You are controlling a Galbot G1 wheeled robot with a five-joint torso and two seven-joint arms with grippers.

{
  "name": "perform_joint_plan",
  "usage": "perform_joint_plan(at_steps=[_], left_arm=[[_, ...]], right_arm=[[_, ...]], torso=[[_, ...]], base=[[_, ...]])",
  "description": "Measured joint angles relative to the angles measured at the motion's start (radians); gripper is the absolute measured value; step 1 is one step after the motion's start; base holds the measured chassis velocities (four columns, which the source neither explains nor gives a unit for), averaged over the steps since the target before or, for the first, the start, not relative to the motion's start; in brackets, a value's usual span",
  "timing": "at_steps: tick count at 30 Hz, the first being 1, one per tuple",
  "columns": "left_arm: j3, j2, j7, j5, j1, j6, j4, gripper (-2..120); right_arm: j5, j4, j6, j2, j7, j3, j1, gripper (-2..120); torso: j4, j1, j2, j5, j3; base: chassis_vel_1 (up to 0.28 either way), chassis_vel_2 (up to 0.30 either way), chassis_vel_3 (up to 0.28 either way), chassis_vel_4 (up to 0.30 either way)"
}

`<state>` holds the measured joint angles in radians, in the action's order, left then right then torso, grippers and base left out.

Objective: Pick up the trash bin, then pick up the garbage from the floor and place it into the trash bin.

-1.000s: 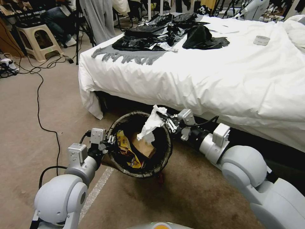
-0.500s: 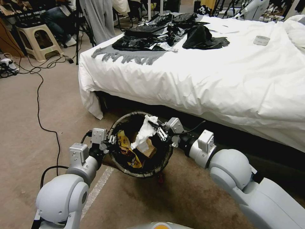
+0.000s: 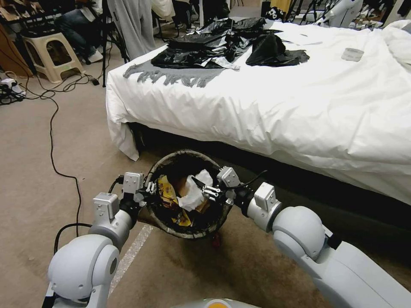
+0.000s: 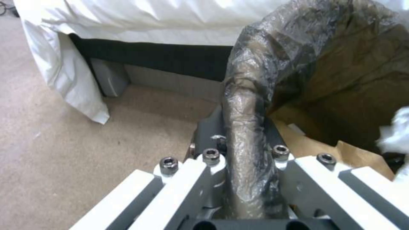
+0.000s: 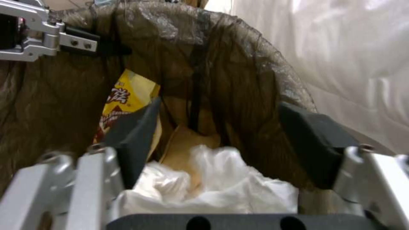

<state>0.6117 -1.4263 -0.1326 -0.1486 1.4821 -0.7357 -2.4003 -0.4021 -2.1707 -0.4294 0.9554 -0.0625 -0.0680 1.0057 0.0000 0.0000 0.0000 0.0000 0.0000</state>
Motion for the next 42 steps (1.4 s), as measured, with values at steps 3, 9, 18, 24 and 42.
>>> perform_joint_plan(at_steps=[3,9,18,24,42], left_arm=[[0.0,0.0,0.0,0.0,0.0,0.0,0.0,3],[0.001,0.002,-0.001,-0.002,-0.002,0.0,0.0,3],[0.001,0.0,-0.002,-0.002,-0.003,0.0,0.0,3],[0.001,-0.001,-0.003,-0.001,-0.002,0.0,0.0,3],[0.017,-0.007,-0.002,-0.002,0.021,0.0,-0.028,3]], right_arm=[[-0.003,0.0,-0.003,0.001,0.004,-0.001,0.001,84],[-0.025,-0.03,-0.011,-0.006,0.008,0.02,0.006,100],[-0.056,-0.096,-0.023,-0.011,0.009,0.076,0.022,100],[-0.07,-0.162,-0.026,-0.021,0.0,0.153,0.07,100],[0.085,-0.319,0.186,0.032,-0.121,0.412,0.479,100]], torso=[[0.0,0.0,0.0,0.0,0.0],[0.0,0.0,0.0,0.0,0.0],[0.0,0.0,0.0,0.0,0.0],[0.0,0.0,0.0,0.0,0.0],[-0.0001,0.0,0.0,0.0001,0.0]], base=[[0.0,0.0,0.0,0.0],[0.0,0.0,0.0,0.0],[0.0,0.0,0.0,0.0],[0.0,0.0,0.0,0.0],[0.0,0.0,0.0,0.0]])
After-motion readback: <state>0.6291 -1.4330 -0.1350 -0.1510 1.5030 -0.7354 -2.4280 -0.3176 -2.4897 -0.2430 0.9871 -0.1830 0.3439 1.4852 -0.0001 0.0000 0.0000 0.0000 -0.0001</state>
